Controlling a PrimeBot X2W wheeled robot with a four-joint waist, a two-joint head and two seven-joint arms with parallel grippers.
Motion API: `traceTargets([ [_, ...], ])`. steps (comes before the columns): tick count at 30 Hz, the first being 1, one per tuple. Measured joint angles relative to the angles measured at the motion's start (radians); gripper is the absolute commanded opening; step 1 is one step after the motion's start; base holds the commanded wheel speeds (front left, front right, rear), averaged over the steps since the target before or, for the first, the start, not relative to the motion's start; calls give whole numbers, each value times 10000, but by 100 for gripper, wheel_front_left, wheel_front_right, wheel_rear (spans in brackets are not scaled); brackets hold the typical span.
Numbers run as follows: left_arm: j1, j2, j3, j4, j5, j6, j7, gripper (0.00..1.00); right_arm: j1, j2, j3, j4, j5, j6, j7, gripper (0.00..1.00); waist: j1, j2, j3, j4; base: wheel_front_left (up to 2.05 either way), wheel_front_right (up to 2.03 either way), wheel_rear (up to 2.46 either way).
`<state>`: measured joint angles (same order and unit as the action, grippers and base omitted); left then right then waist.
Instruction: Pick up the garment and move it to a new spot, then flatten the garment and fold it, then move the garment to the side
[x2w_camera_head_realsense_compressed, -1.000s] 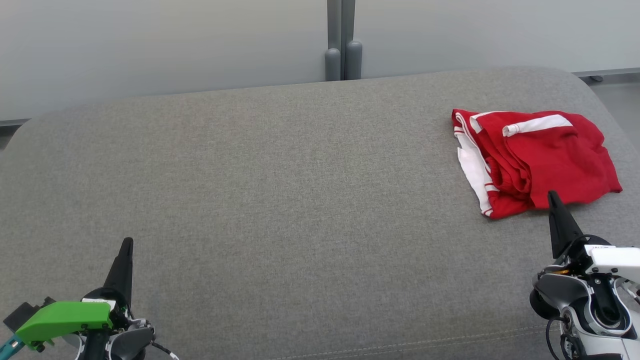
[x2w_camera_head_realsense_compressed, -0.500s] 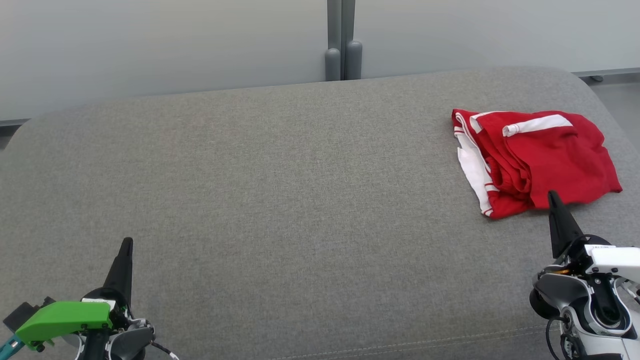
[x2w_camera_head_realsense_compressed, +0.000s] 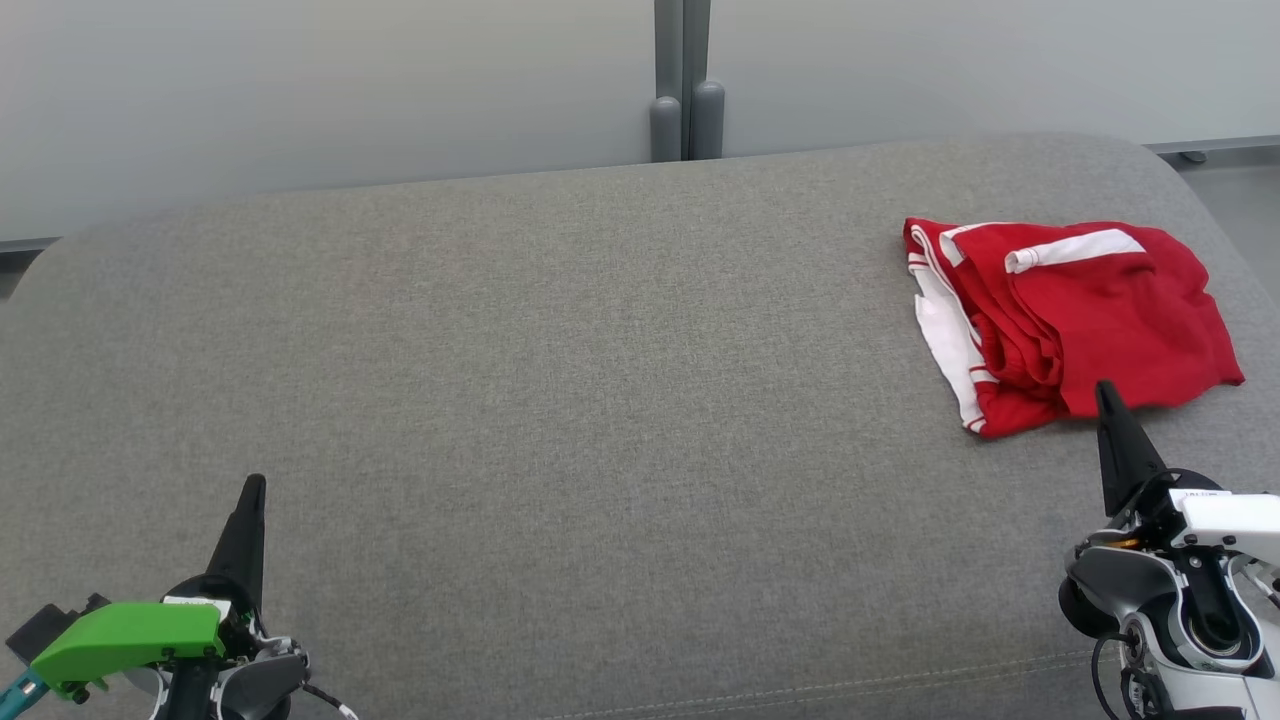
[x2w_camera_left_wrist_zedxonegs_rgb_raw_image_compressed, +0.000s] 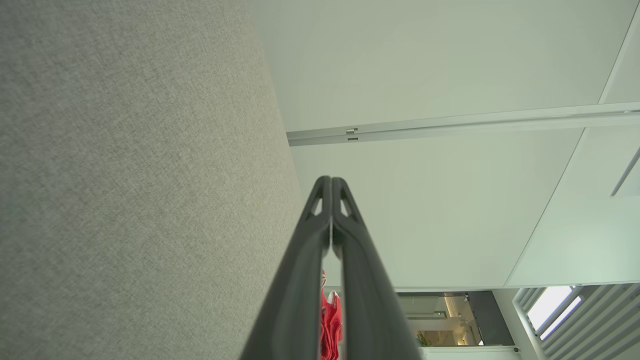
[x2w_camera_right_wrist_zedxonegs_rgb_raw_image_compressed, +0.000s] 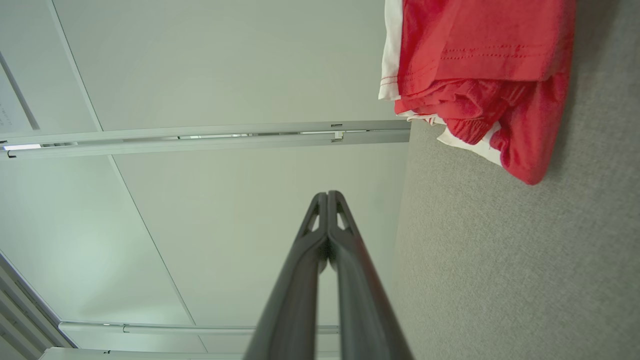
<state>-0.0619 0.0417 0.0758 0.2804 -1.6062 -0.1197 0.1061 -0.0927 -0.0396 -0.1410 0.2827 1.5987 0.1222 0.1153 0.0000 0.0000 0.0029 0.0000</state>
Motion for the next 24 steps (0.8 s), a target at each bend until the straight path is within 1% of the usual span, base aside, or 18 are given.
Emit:
traceTargets([
  [24, 0, -2, 2, -21, 0, 0, 0, 0, 1, 0, 8, -6, 2, 0, 0, 0, 1, 0, 1, 0, 0, 0, 0],
])
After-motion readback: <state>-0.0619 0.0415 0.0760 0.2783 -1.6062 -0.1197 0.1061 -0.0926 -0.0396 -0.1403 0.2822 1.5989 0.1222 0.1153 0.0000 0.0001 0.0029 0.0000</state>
